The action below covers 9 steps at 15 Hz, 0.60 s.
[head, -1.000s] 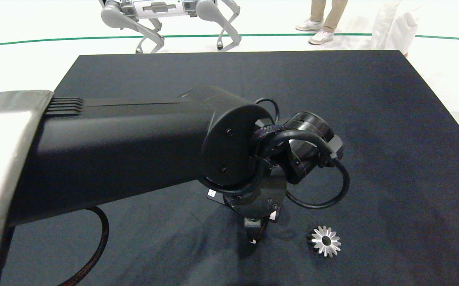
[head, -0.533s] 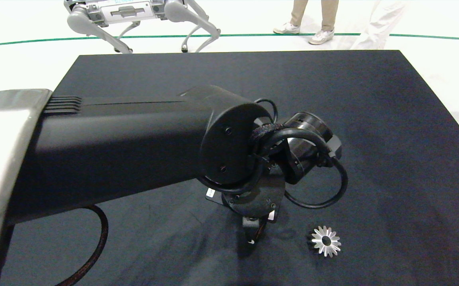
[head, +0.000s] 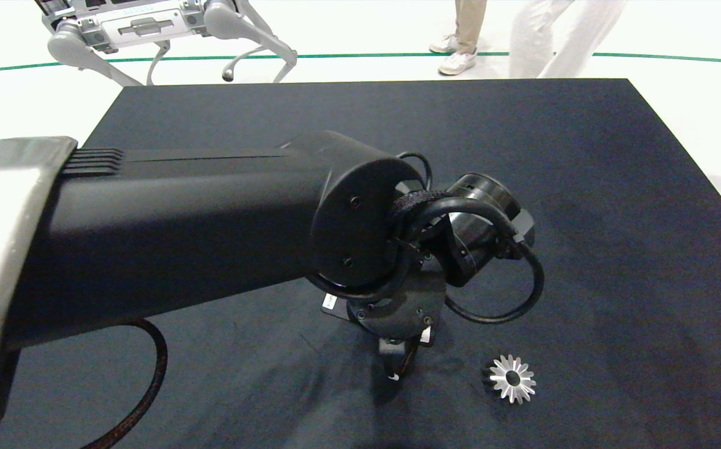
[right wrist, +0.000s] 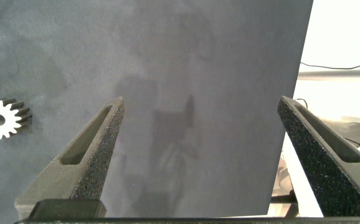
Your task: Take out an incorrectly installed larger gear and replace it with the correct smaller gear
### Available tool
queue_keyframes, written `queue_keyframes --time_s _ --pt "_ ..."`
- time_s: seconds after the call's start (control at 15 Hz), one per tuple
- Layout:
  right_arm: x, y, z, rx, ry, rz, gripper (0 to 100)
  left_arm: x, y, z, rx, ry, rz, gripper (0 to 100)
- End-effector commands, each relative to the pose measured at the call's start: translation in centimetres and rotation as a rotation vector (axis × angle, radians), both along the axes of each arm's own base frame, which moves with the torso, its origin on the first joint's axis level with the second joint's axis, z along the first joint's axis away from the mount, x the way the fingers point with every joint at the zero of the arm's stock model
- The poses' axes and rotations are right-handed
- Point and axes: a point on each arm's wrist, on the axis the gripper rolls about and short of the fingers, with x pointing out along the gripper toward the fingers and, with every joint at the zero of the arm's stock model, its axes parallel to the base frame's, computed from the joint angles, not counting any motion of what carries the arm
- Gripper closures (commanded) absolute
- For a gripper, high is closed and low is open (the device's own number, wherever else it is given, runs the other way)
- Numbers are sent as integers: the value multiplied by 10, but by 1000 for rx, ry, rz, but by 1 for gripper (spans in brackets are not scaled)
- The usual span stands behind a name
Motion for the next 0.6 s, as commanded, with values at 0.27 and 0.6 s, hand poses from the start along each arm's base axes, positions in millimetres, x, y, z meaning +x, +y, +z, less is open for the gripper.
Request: queue_keyframes --time_s 0.27,0.6 --pt "0 0 -1 -3 5 -1 0 -3 4 5 -8 -3 10 100" --pt "0 0 -1 -2 5 1 0 -4 5 2 7 15 27 100"
